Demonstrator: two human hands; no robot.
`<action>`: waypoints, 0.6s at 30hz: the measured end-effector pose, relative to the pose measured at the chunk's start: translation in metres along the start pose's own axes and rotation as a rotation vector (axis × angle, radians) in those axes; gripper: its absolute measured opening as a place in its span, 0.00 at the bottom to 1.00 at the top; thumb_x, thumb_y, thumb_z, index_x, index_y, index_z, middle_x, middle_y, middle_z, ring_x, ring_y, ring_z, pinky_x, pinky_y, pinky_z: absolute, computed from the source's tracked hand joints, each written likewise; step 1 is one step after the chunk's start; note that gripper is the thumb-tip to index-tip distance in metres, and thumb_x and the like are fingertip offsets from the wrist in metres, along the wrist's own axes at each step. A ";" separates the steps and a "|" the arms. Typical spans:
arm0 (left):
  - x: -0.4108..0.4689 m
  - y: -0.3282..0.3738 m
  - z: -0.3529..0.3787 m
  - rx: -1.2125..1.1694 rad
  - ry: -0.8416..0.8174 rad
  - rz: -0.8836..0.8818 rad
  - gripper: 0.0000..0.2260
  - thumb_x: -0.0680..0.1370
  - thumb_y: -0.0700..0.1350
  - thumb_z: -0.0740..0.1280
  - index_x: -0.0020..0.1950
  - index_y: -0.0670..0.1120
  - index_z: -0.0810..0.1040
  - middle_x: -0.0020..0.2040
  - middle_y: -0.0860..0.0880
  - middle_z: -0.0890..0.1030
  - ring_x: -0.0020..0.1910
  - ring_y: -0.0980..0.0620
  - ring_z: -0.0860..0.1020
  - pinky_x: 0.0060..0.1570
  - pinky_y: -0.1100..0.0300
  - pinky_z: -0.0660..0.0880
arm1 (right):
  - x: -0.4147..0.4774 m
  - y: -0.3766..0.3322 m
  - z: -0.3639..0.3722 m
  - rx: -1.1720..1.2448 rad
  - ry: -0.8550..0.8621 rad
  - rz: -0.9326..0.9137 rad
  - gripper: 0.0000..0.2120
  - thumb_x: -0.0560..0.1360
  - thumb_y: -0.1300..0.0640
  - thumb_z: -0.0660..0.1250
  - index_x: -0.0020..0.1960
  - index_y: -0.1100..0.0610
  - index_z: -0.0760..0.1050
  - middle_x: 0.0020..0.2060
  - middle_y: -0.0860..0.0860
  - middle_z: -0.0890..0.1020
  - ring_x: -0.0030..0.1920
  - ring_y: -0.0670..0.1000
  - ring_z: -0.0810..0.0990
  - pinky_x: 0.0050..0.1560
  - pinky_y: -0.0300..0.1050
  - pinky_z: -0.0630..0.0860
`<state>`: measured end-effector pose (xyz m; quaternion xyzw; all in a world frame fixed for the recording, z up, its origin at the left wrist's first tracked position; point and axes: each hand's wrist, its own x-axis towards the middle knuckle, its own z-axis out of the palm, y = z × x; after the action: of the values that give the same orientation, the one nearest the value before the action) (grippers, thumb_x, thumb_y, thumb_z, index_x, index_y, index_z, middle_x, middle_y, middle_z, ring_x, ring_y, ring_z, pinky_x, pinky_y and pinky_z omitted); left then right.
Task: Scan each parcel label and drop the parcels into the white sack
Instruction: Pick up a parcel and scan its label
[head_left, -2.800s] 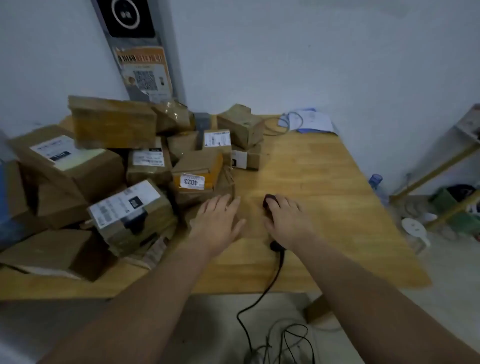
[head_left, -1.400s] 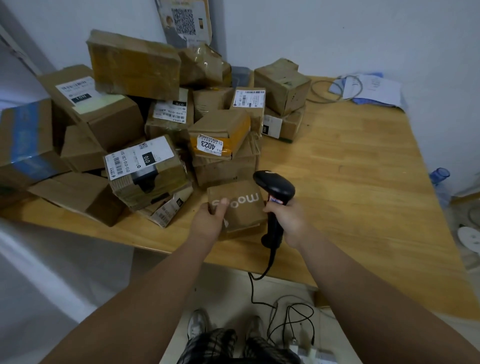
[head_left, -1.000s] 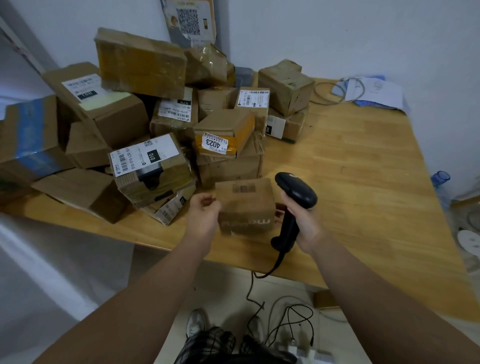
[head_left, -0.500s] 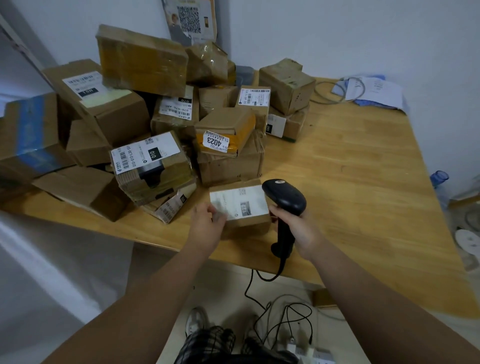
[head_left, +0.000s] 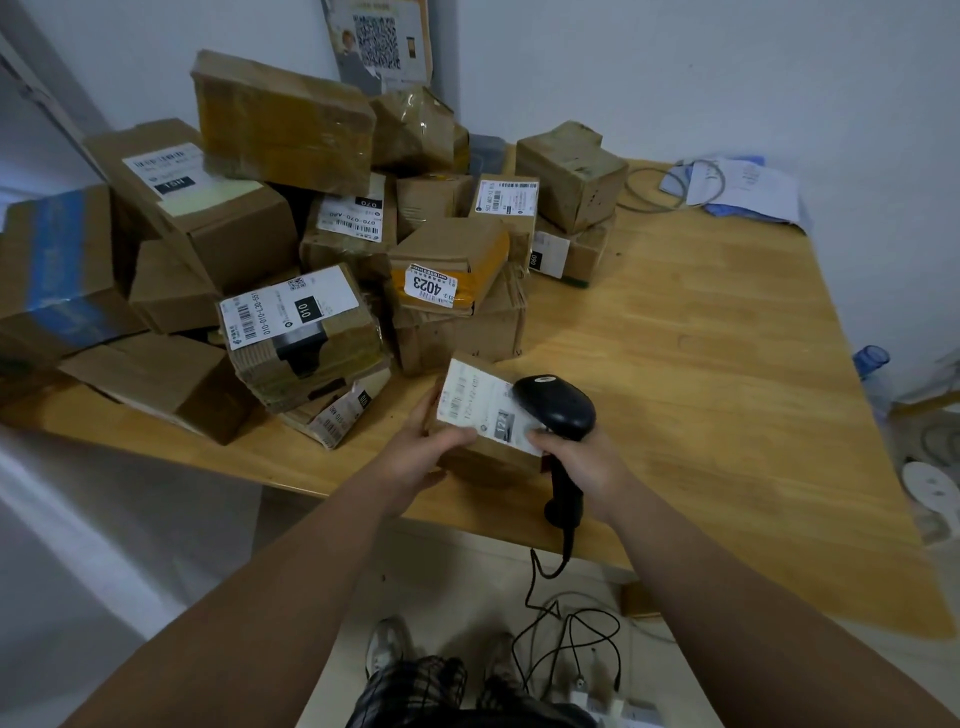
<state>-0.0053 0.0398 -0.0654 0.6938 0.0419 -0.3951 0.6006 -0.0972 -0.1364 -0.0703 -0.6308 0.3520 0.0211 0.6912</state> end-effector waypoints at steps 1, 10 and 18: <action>-0.001 0.001 0.000 0.036 -0.007 0.036 0.36 0.74 0.45 0.73 0.75 0.62 0.58 0.62 0.53 0.73 0.62 0.48 0.71 0.65 0.45 0.69 | 0.000 0.000 -0.001 0.016 0.003 0.008 0.12 0.73 0.60 0.74 0.56 0.58 0.79 0.41 0.51 0.81 0.40 0.50 0.79 0.39 0.41 0.75; -0.005 0.015 -0.030 0.298 0.276 0.292 0.21 0.73 0.52 0.73 0.62 0.51 0.70 0.53 0.55 0.76 0.50 0.57 0.75 0.48 0.60 0.74 | -0.007 -0.037 -0.011 -0.275 -0.111 -0.169 0.06 0.74 0.59 0.71 0.40 0.57 0.77 0.27 0.52 0.75 0.29 0.49 0.74 0.33 0.40 0.73; -0.010 0.001 -0.010 -0.219 0.285 0.067 0.38 0.65 0.62 0.73 0.72 0.49 0.69 0.63 0.47 0.78 0.60 0.47 0.76 0.66 0.46 0.70 | -0.012 -0.037 0.016 -0.196 -0.120 -0.069 0.14 0.73 0.56 0.73 0.58 0.55 0.78 0.50 0.51 0.83 0.50 0.48 0.79 0.42 0.39 0.72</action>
<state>-0.0065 0.0520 -0.0595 0.6742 0.1464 -0.2654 0.6735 -0.0816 -0.1247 -0.0329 -0.7047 0.2841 0.0695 0.6464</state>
